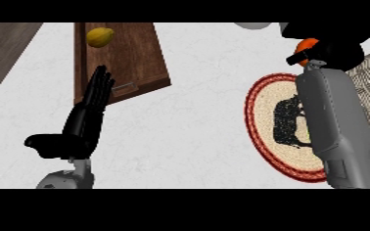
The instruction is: Pick the squash from the placemat and place it in the basket
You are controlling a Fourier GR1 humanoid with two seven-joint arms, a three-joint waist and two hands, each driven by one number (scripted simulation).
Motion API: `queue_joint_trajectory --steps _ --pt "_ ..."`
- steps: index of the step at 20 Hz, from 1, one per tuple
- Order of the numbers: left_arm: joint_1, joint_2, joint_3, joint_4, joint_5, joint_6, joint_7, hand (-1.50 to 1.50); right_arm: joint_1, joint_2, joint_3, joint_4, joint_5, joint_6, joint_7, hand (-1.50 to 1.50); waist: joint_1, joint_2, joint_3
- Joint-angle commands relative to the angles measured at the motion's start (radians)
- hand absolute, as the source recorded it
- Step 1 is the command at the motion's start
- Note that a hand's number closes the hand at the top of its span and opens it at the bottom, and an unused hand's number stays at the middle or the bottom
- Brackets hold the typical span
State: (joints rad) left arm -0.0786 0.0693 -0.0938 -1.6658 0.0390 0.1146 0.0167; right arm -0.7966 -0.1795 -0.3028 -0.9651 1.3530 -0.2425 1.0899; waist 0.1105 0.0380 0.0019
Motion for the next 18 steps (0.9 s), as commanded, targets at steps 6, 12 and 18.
queue_joint_trajectory --steps 6,12,18 --pt "0.021 -0.006 -0.007 -0.007 -0.011 0.010 0.003 0.00 -0.245 0.024 -0.030 0.106 0.242 -0.283 0.198 1.50 -0.010 -0.011 -0.002" --pt "0.031 -0.007 0.020 0.013 -0.001 0.017 -0.019 0.00 -0.360 0.033 -0.116 0.176 0.324 -0.256 0.274 1.50 -0.043 -0.020 -0.003" --pt "0.043 -0.010 0.018 -0.025 -0.009 0.033 0.005 0.00 -0.406 -0.001 -0.187 0.243 0.451 -0.134 0.348 1.50 -0.061 -0.026 -0.003"
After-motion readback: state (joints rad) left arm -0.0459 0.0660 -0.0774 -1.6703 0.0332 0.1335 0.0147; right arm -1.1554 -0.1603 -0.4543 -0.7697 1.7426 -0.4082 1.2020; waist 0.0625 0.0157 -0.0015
